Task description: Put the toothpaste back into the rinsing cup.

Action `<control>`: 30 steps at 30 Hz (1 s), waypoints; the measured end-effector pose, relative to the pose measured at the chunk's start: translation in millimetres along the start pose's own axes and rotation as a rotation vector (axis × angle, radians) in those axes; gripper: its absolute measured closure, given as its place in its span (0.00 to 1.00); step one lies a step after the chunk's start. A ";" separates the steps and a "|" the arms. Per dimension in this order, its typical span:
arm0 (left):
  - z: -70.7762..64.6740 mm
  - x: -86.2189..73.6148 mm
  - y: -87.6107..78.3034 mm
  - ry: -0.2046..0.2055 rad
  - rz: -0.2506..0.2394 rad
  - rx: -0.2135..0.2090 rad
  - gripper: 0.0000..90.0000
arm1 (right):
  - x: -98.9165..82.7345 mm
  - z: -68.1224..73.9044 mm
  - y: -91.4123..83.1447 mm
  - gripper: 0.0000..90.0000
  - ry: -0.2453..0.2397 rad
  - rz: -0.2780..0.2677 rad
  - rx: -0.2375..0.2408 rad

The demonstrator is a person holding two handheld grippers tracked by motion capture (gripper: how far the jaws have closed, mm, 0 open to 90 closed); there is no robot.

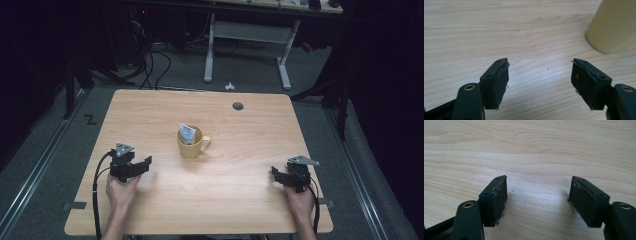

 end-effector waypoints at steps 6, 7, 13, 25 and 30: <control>-0.7 -2.7 6.8 0.022 0.014 0.018 0.35 | 0.0 0.0 0.0 0.34 0.000 0.000 0.000; -0.8 -2.9 7.4 0.023 0.014 0.019 0.35 | 0.0 0.0 0.0 0.34 0.000 0.000 0.000; -0.9 -4.1 12.3 0.029 0.017 0.026 0.36 | 0.0 0.0 0.0 0.34 0.000 0.000 0.000; -1.0 -7.5 22.2 0.035 0.031 0.051 0.36 | 0.0 0.0 0.0 0.34 0.000 0.000 0.000; -2.2 -8.9 24.9 0.046 0.037 0.063 0.37 | 0.0 0.0 0.0 0.34 0.000 0.000 0.000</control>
Point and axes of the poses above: each handheld gripper's, and its own axes: y roughly forward along the jaws, x roughly out of its top, z roughly to its left, the point moved 2 cm from there along y, roughly forward along the jaws, and after that the axes turned 8 degrees about -z, right-handed, at the moved point
